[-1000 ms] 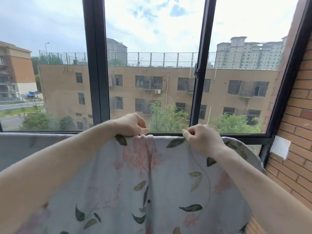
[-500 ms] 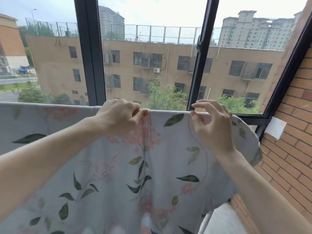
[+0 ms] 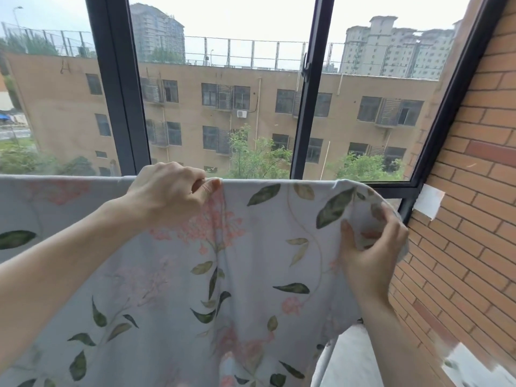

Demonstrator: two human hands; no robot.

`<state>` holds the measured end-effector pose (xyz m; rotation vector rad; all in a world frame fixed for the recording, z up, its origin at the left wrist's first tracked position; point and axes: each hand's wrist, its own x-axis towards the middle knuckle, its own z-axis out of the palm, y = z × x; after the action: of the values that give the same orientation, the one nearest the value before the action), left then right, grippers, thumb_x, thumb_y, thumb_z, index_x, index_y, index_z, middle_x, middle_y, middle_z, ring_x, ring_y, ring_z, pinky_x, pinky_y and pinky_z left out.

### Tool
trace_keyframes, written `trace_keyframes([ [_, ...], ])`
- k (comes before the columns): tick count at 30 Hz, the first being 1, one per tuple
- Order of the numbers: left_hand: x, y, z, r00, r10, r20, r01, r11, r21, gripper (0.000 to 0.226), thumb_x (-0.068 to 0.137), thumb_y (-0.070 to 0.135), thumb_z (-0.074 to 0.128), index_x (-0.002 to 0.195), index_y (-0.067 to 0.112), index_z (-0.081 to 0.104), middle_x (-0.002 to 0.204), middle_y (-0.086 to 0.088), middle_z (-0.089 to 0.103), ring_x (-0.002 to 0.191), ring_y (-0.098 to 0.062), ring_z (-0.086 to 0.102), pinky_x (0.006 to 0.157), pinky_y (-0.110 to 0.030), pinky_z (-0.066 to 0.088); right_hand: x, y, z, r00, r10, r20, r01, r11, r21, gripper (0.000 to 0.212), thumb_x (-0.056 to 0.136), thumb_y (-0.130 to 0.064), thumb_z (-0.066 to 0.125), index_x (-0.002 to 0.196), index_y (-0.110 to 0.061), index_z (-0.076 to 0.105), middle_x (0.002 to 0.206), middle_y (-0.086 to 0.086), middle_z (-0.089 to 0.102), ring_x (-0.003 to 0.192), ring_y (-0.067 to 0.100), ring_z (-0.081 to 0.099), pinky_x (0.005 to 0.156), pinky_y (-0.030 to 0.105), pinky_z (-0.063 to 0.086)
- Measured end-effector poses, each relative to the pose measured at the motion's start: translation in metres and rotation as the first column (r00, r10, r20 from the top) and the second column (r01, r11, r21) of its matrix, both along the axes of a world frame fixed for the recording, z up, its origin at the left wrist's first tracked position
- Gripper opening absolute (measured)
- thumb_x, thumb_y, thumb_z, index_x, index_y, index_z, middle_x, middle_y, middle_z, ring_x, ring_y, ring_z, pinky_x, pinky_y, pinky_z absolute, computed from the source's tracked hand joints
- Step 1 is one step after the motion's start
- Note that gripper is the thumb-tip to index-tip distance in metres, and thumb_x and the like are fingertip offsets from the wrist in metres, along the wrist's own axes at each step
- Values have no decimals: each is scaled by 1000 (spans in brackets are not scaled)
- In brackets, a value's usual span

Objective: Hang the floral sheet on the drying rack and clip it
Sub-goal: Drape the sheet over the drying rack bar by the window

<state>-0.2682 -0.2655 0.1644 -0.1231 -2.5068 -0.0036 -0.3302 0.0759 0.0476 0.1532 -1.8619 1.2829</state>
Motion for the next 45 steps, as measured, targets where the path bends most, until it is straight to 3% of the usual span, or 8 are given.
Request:
trace_keyframes([
  [4, -3, -2, -1, 1000, -21, 9, 21, 1000, -2, 58, 94, 67, 23, 64, 23, 48, 63, 7, 56, 60, -9, 50, 52, -30, 27, -22, 7, 16, 999, -42, -28, 44, 997, 58, 53, 100, -35, 65, 150, -24, 50, 140, -1, 43, 124, 14, 52, 102, 26, 46],
  [9, -5, -7, -2, 1000, -21, -8, 21, 1000, -24, 62, 93, 69, 20, 68, 22, 53, 63, 8, 59, 61, -11, 53, 53, -30, 28, -37, 12, 38, 997, -6, -78, 13, 997, 80, 27, 106, -28, 57, 127, -19, 70, 120, -7, 57, 95, -7, 56, 85, 2, 41],
  [14, -3, -11, -2, 1000, -12, -4, 12, 1000, -29, 64, 93, 70, 18, 71, 22, 56, 63, 10, 58, 61, -10, 53, 54, -31, 29, -54, 27, 53, 989, 18, -150, 6, 987, 162, 19, 104, -21, 60, 109, -13, 77, 98, -4, 66, 90, 13, 61, 78, 24, 52],
  [26, -5, 0, 17, 975, 33, 220, -41, 999, 31, 67, 105, 64, 25, 76, 16, 61, 70, 0, 67, 70, -19, 60, 65, -35, 43, -114, -24, 205, 983, -19, -180, 71, 954, 291, 21, 102, -14, 57, 108, -11, 77, 106, 6, 70, 92, 15, 60, 71, 2, 34],
  [32, -15, -10, 27, 909, 18, 417, -110, 974, 196, 70, 106, 64, 27, 83, 12, 68, 71, -4, 68, 73, -28, 67, 74, -40, 53, -158, -54, 206, 983, -136, 120, 68, 887, 457, 25, 97, -11, 55, 98, -17, 79, 110, 10, 73, 99, 29, 66, 85, 27, 49],
  [37, -17, -12, 32, 873, -78, 481, -110, 930, 351, 59, 109, 52, 37, 76, 18, 71, 56, 4, 58, 58, -23, 53, 60, -31, 42, -165, -65, 162, 829, -195, 525, -272, 680, 681, 12, 87, -13, 70, 81, -19, 79, 93, 6, 77, 80, 22, 71, 77, 33, 61],
  [41, -26, -19, 34, 842, -109, 529, -126, 913, 388, 56, 108, 53, 39, 74, 13, 60, 60, 0, 44, 55, -20, 41, 60, -30, 35, -157, -72, 153, 697, -288, 657, -503, 456, 734, 12, 76, -23, 78, 87, -25, 81, 94, 2, 78, 87, 20, 72, 82, 38, 63],
  [45, -31, -21, 49, 790, -102, 605, -166, 913, 372, 63, 108, 54, 41, 77, 9, 72, 62, -6, 56, 51, -22, 47, 55, -32, 41, -147, -71, 154, 685, -296, 665, -540, 406, 737, 19, 79, -23, 77, 97, -23, 81, 96, 1, 75, 94, 22, 70, 83, 38, 62],
])
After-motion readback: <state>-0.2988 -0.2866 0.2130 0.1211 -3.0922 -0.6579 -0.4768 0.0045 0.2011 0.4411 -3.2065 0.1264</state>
